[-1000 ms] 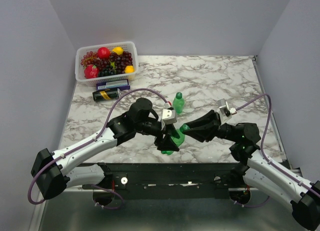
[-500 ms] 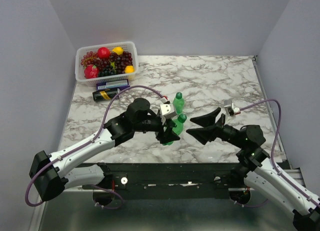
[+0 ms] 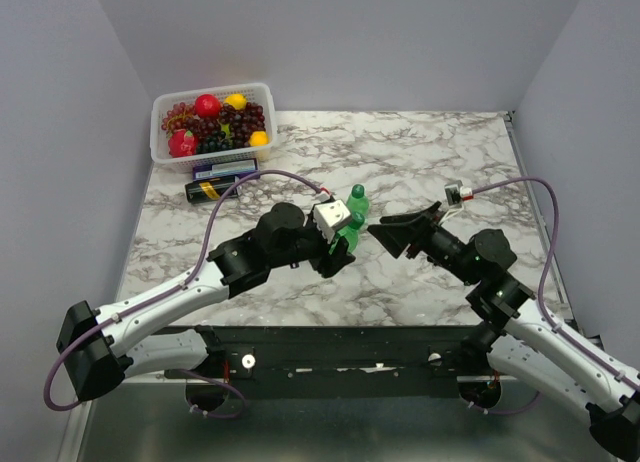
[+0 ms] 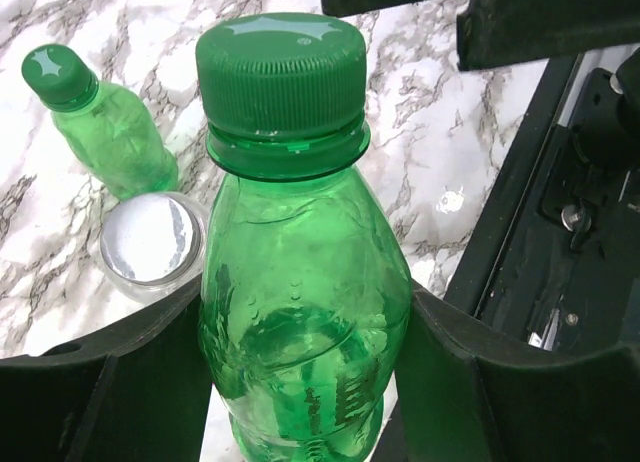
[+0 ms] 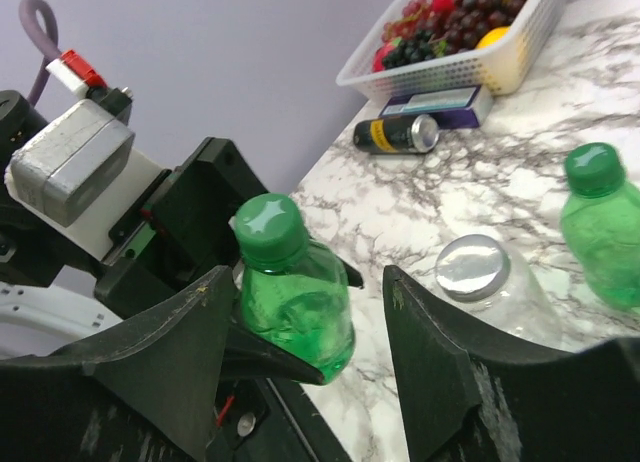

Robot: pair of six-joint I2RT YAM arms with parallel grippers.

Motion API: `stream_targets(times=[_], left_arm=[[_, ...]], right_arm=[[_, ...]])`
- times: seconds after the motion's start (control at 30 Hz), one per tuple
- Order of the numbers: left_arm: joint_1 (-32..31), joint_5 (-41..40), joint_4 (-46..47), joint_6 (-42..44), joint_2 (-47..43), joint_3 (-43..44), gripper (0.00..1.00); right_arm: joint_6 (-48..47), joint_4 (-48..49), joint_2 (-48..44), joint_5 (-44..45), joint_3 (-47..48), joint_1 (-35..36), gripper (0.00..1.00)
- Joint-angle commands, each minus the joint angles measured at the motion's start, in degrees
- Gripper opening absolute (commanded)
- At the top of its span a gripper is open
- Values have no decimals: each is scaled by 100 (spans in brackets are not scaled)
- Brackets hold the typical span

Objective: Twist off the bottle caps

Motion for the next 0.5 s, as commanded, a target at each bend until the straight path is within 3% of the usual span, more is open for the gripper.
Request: stream_targets(times=[0.0, 0.47], left_arm=[[-91, -314, 12, -55, 117, 16, 5], [-197, -420, -32, -10, 144, 34, 5]], right_arm=[[3, 256, 353, 428, 381, 301, 68], [-208, 18, 1329, 1299, 865, 864, 61]])
